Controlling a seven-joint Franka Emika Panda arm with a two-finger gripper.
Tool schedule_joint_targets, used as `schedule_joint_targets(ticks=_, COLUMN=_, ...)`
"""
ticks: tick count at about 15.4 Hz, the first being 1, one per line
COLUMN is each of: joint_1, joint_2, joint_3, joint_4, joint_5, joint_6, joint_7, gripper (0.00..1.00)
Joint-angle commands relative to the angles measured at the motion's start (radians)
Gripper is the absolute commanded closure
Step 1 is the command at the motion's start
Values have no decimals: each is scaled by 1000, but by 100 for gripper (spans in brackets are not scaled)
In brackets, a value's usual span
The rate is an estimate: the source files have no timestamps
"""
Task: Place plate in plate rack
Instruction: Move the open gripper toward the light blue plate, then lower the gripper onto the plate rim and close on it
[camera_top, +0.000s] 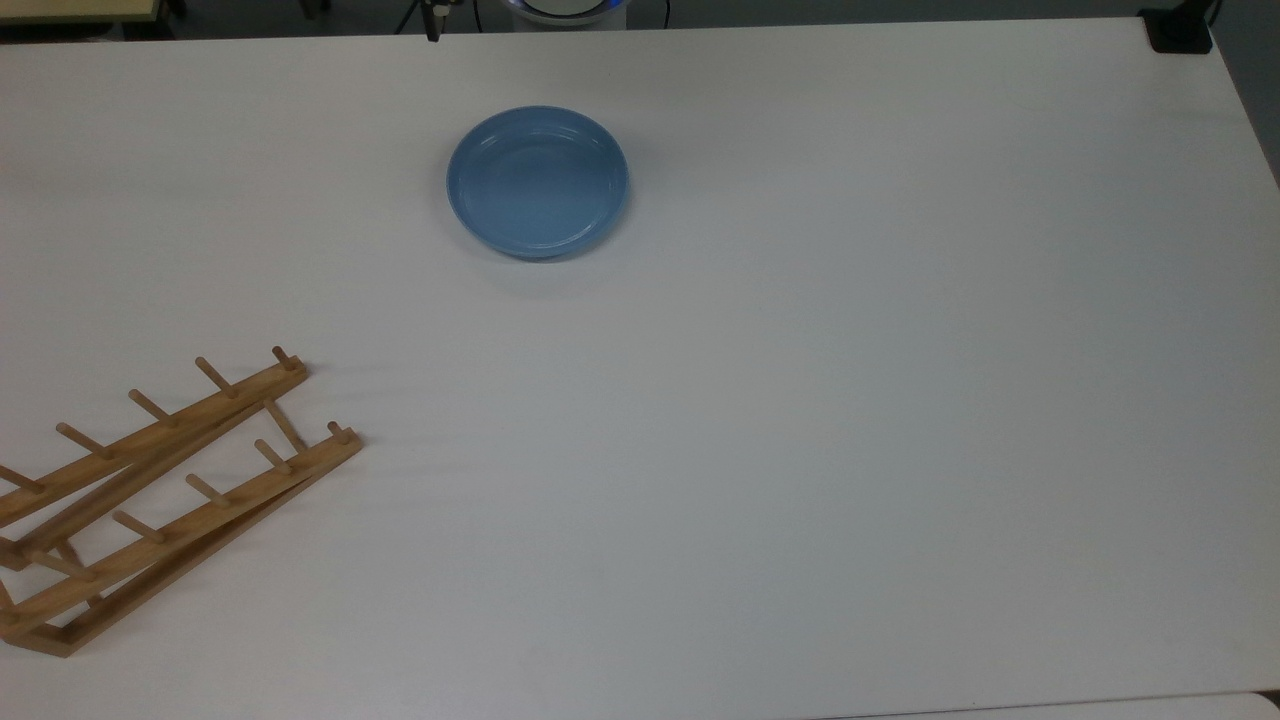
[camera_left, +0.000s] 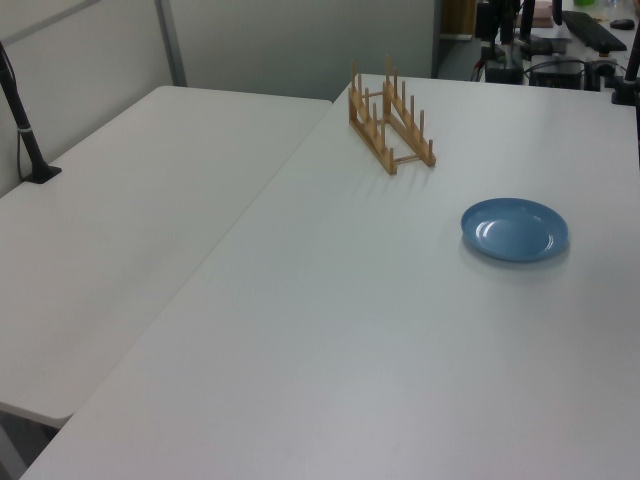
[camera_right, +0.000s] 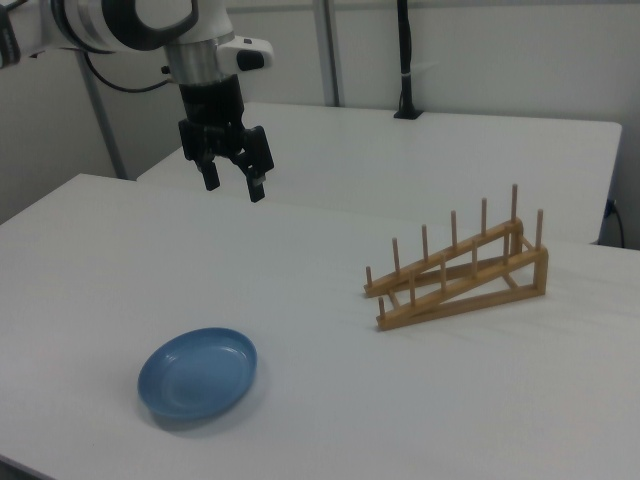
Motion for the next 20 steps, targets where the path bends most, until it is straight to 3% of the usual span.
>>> schedule_joint_targets(ticks=1, joint_1=9, joint_2=-21, joint_3=-6, joint_4=-34, joint_5=-14, joint_6=32, joint_7=16, gripper=0)
schedule_joint_targets(ticks=6, joint_1=5, joint_2=-10, joint_3=-6, joint_4=-81, joint_5=-33, joint_6=62, joint_7=-51, gripper=0)
schedule_joint_targets(ticks=15, joint_1=20, joint_2=-6, joint_3=-1, joint_4=-484, joint_5=-29, joint_6=395, joint_7=-211, gripper=0)
schedule_joint_targets(ticks=17, joint_1=21, joint_2=17, joint_3=1, joint_4=-529, joint_5=-29, joint_6=450, joint_7=-229, gripper=0)
schedule_joint_targets(ticks=19, joint_1=21, joint_2=60, joint_3=4, joint_4=-529, joint_5=-31, joint_6=461, joint_7=-255, gripper=16)
schedule_joint_targets(ticks=20, joint_1=21, joint_2=77, joint_3=4, joint_4=-529, joint_5=-33, joint_6=461, joint_7=-278, gripper=31)
